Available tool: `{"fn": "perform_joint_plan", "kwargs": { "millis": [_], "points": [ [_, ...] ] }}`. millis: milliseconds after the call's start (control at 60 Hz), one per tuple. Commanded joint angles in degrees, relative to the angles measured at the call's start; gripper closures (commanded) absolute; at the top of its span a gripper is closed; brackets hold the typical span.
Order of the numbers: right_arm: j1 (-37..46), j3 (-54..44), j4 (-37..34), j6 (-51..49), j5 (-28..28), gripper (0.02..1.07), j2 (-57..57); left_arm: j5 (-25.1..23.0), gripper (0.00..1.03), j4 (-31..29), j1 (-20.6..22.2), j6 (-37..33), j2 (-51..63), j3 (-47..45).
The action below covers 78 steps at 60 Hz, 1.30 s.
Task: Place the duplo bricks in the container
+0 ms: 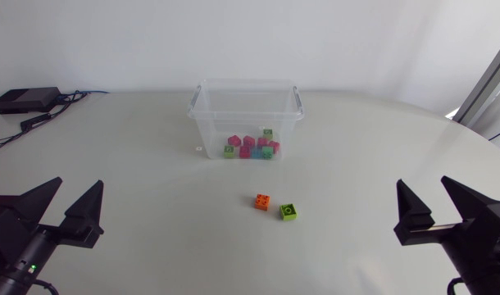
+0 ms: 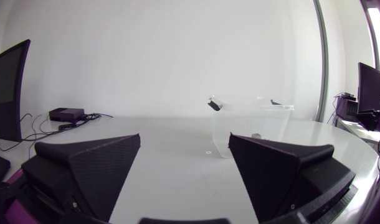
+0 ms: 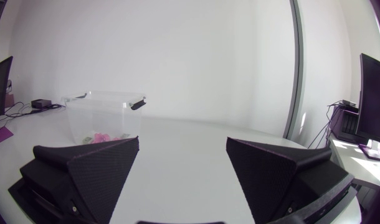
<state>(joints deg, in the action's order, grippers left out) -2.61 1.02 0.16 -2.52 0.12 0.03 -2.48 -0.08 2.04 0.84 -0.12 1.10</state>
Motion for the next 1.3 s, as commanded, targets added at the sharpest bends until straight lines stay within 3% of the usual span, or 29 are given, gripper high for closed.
{"fn": "perform_joint_plan", "kwargs": {
  "millis": [0,483,633,850,1067,1283],
  "points": [
    [-0.55,-1.02,-0.60,1.38,-0.30,0.06,-0.21,0.64,0.04,0.34,-1.43,-0.93,-0.50,-1.10],
    [-1.26,-1.02,0.36,1.21,-0.12,0.06,-0.38,0.64,0.04,0.34,-1.08,-0.58,-0.58,-1.02],
    [-2.75,3.03,1.07,1.29,0.14,0.06,1.46,0.64,0.04,0.25,-0.73,-0.49,-0.58,-1.02],
    [-8.29,16.39,0.89,3.32,2.78,0.06,24.05,0.64,0.04,0.25,-0.73,-0.49,-0.58,-1.02],
    [-24.28,27.11,-2.80,9.64,11.13,0.06,44.79,0.64,0.04,0.25,-0.64,-0.58,-0.58,-1.02],
    [-29.47,34.84,-4.12,16.24,11.22,0.06,63.60,0.64,0.04,0.25,-0.64,-0.49,-0.58,-1.02]
  ]
}}
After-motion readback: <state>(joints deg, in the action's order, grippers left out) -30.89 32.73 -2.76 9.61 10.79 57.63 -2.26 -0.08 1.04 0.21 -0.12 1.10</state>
